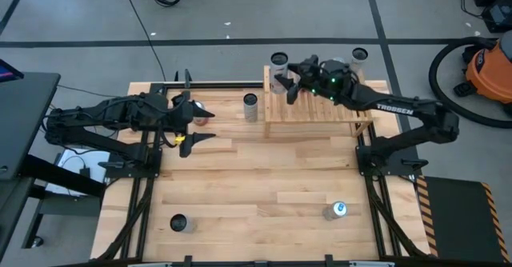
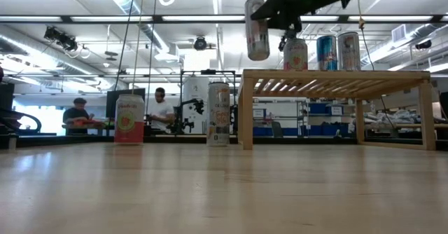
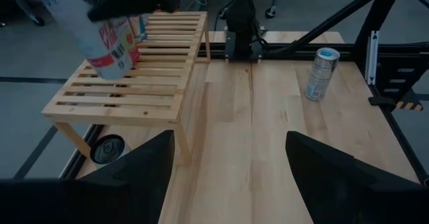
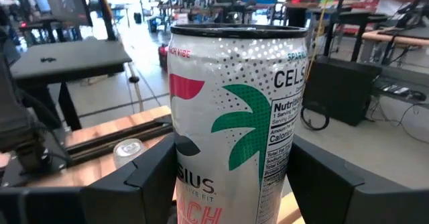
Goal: Place canned beverage on shelf
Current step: Put the top white-pink soda can on the shelf
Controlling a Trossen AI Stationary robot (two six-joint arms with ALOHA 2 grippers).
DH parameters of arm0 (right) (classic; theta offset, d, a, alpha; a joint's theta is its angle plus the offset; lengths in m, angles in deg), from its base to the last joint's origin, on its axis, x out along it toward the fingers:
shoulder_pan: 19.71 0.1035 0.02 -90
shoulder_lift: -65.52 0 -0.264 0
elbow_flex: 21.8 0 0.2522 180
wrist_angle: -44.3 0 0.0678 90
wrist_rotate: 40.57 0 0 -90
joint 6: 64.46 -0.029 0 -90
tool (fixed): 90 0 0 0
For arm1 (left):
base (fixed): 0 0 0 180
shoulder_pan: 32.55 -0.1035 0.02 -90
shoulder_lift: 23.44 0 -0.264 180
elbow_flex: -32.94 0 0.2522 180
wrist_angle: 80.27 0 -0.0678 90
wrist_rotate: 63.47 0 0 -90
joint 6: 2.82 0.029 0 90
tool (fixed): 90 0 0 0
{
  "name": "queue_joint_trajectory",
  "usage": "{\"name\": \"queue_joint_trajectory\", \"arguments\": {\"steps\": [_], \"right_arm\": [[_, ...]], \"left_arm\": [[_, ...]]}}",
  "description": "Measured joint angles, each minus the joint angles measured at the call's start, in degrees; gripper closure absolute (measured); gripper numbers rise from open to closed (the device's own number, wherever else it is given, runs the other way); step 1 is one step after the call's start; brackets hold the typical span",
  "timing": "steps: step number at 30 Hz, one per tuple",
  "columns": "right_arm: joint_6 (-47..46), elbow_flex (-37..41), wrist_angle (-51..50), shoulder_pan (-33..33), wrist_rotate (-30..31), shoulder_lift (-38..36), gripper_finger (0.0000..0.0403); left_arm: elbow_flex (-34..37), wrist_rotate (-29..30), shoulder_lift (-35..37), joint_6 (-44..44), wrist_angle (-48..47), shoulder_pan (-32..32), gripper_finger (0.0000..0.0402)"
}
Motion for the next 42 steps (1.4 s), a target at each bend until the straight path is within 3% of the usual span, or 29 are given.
{"name": "queue_joint_trajectory", "arguments": {"steps": [7, 18, 26, 42], "right_arm": [[0.0, 6.3, 11.3, 1.3, 1.2, 0.7, 0.0154], [3.9, 6.9, 11.4, 6.7, 14.2, 0.8, 0.0154], [3.7, 6.9, 11.4, 8.7, 20.0, 0.8, 0.0154], [1.5, 10.6, 13.1, 9.3, 22.4, 0.8, 0.0153]], "left_arm": [[0.0, 0.0, 0.0, 0.1, -0.5, 0.0, 0.0115], [0.0, 0.0, 0.0, 0.2, -1.0, 0.0, 0.0115], [0.0, 0.0, 0.0, 0.2, -1.3, 0.0, 0.0115], [0.0, 0.0, 0.0, 0.2, -1.3, 0.0, 0.0115]]}}
